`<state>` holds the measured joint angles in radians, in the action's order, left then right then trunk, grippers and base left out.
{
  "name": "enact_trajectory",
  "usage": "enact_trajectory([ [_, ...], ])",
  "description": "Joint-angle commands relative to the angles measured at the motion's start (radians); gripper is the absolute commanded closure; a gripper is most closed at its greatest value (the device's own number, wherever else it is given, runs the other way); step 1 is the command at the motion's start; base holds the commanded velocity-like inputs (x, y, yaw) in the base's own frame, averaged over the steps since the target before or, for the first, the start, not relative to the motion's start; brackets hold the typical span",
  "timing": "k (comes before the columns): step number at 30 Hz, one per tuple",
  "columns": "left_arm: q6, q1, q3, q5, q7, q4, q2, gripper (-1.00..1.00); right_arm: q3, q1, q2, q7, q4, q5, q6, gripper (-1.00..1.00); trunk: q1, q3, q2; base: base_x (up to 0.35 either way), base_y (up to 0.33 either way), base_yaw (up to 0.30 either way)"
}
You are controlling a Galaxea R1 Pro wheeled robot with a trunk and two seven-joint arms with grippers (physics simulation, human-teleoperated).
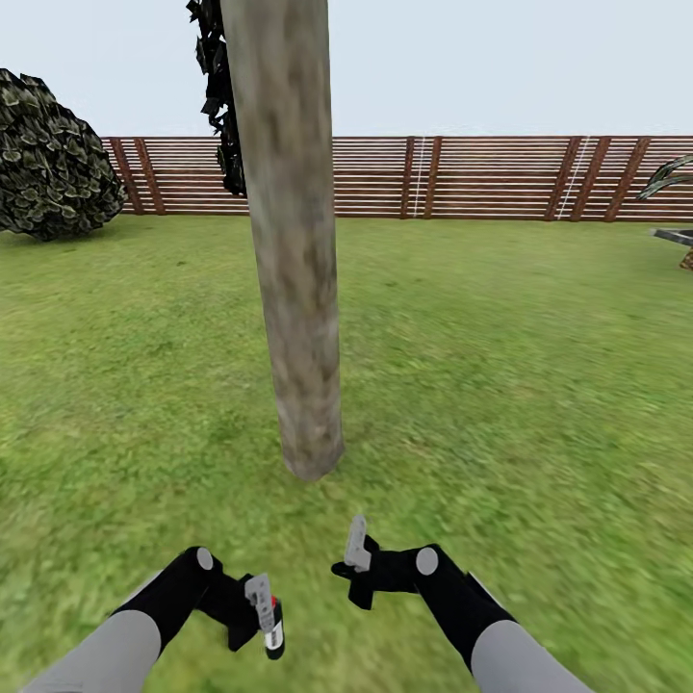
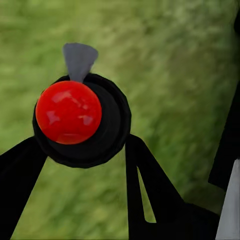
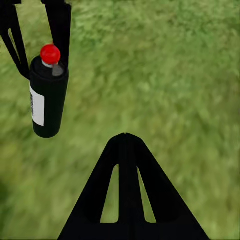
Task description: In the garden, pick up the pesticide atomizer on the floor and spray pesticide onto both trees until each tree trunk is fully covered.
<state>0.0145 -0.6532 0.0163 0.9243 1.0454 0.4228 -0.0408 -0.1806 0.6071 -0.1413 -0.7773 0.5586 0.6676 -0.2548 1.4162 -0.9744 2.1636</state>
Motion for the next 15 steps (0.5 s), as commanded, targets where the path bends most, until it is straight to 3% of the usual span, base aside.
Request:
enact_trajectory([
  [1,0.002,0.000,0.002,0.011,0.003,0.002,0.006,1.00,0.001,0.000,-0.001,0.000,0.001,0.010,-0.006,1.00,0.000,-0.001,0.000,0.000,0.000,0.000],
  [15,0.004,-0.002,0.004,0.022,-0.004,0.064,0.071,1.00,0.000,0.000,-0.009,-0.020,0.014,0.009,-0.008,1.00,0.000,-0.001,0.000,0.000,0.000,0.000],
])
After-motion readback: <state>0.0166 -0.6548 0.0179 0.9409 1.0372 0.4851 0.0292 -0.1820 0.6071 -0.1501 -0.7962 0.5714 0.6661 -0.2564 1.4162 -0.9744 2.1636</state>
